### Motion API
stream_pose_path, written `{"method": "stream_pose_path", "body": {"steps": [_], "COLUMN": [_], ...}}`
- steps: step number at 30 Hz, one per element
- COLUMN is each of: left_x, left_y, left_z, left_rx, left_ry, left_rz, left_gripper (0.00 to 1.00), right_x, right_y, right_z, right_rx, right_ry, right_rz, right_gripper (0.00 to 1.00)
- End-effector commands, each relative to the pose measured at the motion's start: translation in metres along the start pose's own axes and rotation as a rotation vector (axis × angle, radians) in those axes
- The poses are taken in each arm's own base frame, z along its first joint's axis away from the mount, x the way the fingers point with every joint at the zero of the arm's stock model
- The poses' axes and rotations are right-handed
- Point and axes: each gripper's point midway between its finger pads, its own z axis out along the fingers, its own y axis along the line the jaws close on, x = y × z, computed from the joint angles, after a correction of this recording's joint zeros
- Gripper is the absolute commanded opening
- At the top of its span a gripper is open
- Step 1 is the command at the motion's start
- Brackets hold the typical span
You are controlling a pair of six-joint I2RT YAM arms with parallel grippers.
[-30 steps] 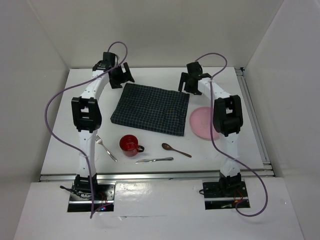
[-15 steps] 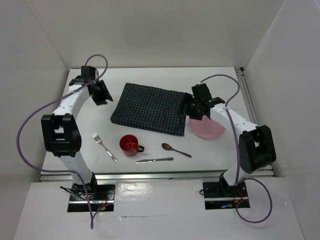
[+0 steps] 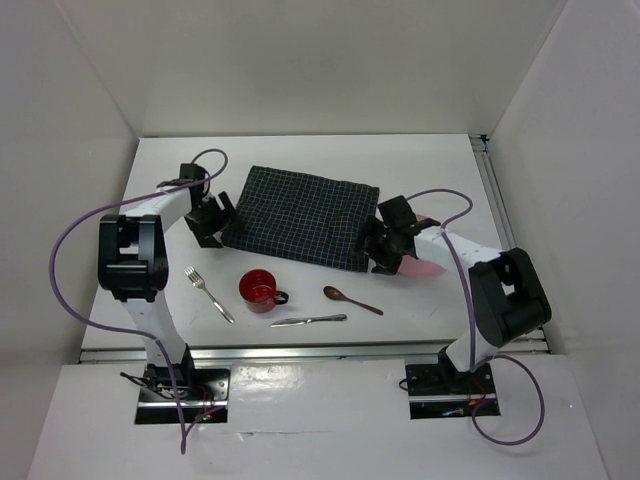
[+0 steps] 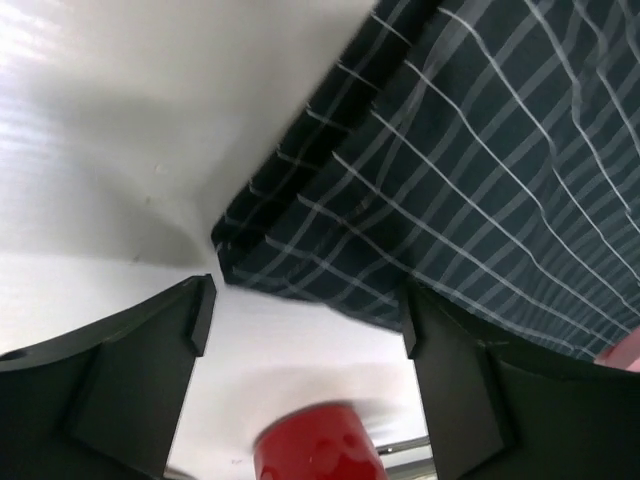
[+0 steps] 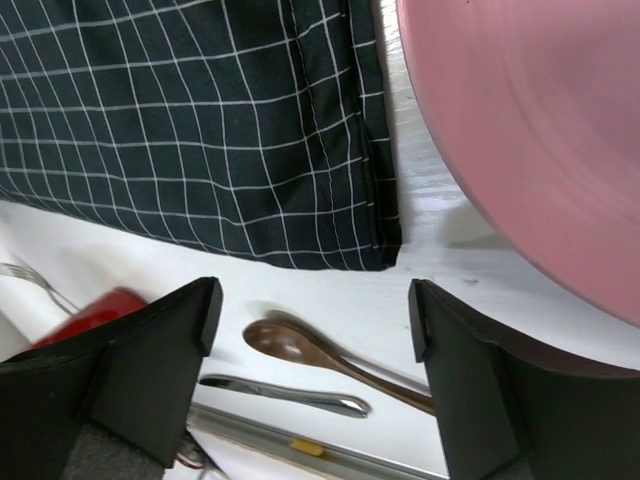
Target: Set the dinner table for one person
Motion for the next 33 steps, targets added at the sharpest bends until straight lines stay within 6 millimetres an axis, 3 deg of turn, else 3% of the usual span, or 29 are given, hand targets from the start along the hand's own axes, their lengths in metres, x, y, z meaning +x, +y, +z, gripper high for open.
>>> {"method": "stream_pose_path", "body": {"steps": [1, 3, 9, 11, 13, 14, 15, 17, 19, 20, 21, 22, 23, 24, 26, 30, 31, 33], "left_x": [-0.001, -0.005, -0.009, -0.012, -0.010, -0.010, -0.008, -0.015, -0.017, -0.029, -0.034, -0.048, -0.043, -0.062, -0.085, -0.107, -0.111, -0.105], "left_y": [0.004, 0.005, 0.006, 0.006, 0.005, 0.005, 0.006, 0.004, 0.004, 0.001, -0.003, -0.011, -0.009, -0.024, -0.038, -0.048, -0.047, -0.046], "left_z": [0.019, 0.026, 0.033, 0.033, 0.034, 0.034, 0.034, 0.029, 0.027, 0.023, 0.019, 0.012, 0.015, 0.002, -0.016, -0.047, -0.057, -0.058], "left_rx": [-0.004, -0.017, -0.035, -0.045, -0.044, -0.043, -0.048, -0.053, -0.066, -0.058, -0.050, -0.030, -0.034, -0.003, 0.018, 0.047, 0.055, 0.060], "left_ry": [0.024, 0.026, 0.042, 0.040, 0.055, 0.055, 0.063, 0.048, 0.052, 0.034, 0.022, 0.001, 0.028, -0.022, -0.063, -0.127, -0.149, -0.136], "left_rz": [-0.035, -0.046, -0.051, -0.052, -0.055, -0.055, -0.058, -0.042, -0.034, -0.029, -0.026, -0.028, -0.034, -0.020, -0.017, -0.011, -0.003, 0.005], "left_gripper": [0.89, 0.78, 0.72, 0.61, 0.43, 0.29, 0.24, 0.16, 0.00, 0.00, 0.00, 0.00, 0.00, 0.00, 0.00, 0.00, 0.00, 0.00], "right_x": [-0.003, -0.006, -0.005, -0.002, -0.006, -0.004, -0.006, -0.019, -0.028, -0.038, -0.059, -0.083, -0.082, -0.113, -0.146, -0.170, -0.169, -0.165], "right_y": [0.003, 0.006, -0.002, -0.009, -0.008, -0.009, -0.011, -0.009, -0.008, -0.003, 0.011, 0.028, 0.025, 0.047, 0.073, 0.090, 0.089, 0.089], "right_z": [0.007, 0.011, 0.026, 0.032, 0.035, 0.038, 0.039, 0.039, 0.041, 0.041, 0.035, 0.029, 0.032, 0.019, 0.003, -0.014, -0.016, -0.021], "right_rx": [-0.028, -0.045, 0.000, 0.029, 0.024, 0.038, 0.057, 0.077, 0.099, 0.089, 0.063, 0.027, 0.036, -0.015, -0.061, -0.075, -0.074, -0.083], "right_ry": [-0.028, -0.040, -0.039, -0.032, -0.049, -0.052, -0.078, -0.126, -0.152, -0.166, -0.205, -0.246, -0.241, -0.298, -0.346, -0.392, -0.394, -0.388], "right_rz": [0.096, 0.115, 0.125, 0.153, 0.165, 0.171, 0.161, 0.160, 0.136, 0.135, 0.134, 0.122, 0.108, 0.106, 0.070, 0.012, -0.001, -0.003], "right_gripper": [0.86, 0.83, 0.73, 0.69, 0.59, 0.55, 0.50, 0.30, 0.15, 0.02, 0.00, 0.00, 0.00, 0.00, 0.00, 0.00, 0.00, 0.00]}}
